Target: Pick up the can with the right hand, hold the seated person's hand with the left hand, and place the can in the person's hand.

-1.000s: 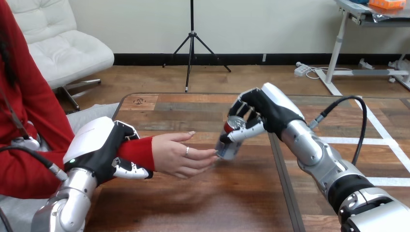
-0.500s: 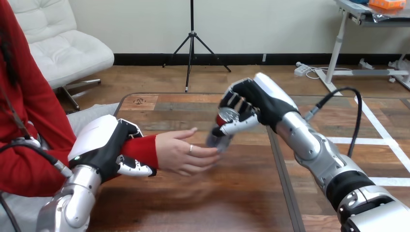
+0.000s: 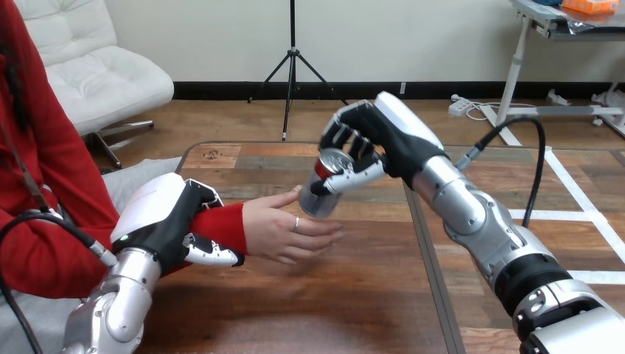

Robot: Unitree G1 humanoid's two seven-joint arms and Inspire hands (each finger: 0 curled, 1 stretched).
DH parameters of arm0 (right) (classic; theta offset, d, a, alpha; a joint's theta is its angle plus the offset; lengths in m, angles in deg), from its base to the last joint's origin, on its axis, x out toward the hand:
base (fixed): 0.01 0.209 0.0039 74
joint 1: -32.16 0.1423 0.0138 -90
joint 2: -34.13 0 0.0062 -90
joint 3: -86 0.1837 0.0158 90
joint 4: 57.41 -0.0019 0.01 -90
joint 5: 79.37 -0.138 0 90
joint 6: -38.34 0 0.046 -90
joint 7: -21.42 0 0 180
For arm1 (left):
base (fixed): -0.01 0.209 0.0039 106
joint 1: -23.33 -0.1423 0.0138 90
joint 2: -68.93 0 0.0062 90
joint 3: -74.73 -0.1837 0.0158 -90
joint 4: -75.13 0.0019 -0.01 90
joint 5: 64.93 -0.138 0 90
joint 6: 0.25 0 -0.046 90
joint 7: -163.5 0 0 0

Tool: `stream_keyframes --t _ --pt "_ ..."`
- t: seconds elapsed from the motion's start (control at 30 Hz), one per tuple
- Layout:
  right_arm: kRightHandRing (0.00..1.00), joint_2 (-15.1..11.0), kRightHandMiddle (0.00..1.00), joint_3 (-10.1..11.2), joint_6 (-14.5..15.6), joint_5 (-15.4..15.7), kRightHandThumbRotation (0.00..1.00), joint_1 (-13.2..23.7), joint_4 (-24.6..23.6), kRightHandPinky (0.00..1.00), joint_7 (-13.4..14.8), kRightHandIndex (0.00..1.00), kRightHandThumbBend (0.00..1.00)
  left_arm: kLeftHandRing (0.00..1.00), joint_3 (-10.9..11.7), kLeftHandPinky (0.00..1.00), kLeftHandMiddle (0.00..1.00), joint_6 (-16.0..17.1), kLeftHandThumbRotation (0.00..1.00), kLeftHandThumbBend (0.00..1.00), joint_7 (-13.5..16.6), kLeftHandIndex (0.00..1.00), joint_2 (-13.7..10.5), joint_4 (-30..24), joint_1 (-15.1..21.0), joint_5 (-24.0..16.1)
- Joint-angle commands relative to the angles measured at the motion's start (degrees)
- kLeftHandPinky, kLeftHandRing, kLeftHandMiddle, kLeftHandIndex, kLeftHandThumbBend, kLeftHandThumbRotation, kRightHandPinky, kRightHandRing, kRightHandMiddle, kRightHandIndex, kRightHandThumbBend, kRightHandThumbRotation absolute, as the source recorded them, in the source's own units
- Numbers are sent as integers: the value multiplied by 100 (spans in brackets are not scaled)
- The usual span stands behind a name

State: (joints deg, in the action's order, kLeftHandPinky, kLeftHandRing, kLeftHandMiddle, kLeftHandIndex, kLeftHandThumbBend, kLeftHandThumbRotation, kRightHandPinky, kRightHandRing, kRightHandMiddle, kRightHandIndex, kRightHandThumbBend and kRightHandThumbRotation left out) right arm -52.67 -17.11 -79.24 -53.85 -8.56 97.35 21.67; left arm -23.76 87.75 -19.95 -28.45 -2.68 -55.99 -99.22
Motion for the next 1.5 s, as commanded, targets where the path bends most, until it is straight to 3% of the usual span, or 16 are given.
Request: stream_keyframes --t 0.0,0.37,0.7,1.47 --pt "36 -20 42 163 -458 -262 0 874 -1069 31 -2 43 74 28 -96 22 36 512 0 66 276 36 447 -289 1553 245" --pt "36 33 42 173 -347 -308 0 775 -1369 32 -150 43 75 28 -103 22 36 728 0 65 462 36 505 -155 1639 205" --pt "35 85 41 180 -249 -378 0 680 -1504 31 -315 43 73 28 -79 22 36 700 0 63 511 36 523 -247 1666 178" --pt "33 78 39 63 -276 -244 0 520 -1406 30 -361 42 72 28 81 22 35 783 0 61 804 36 496 -637 1603 190"
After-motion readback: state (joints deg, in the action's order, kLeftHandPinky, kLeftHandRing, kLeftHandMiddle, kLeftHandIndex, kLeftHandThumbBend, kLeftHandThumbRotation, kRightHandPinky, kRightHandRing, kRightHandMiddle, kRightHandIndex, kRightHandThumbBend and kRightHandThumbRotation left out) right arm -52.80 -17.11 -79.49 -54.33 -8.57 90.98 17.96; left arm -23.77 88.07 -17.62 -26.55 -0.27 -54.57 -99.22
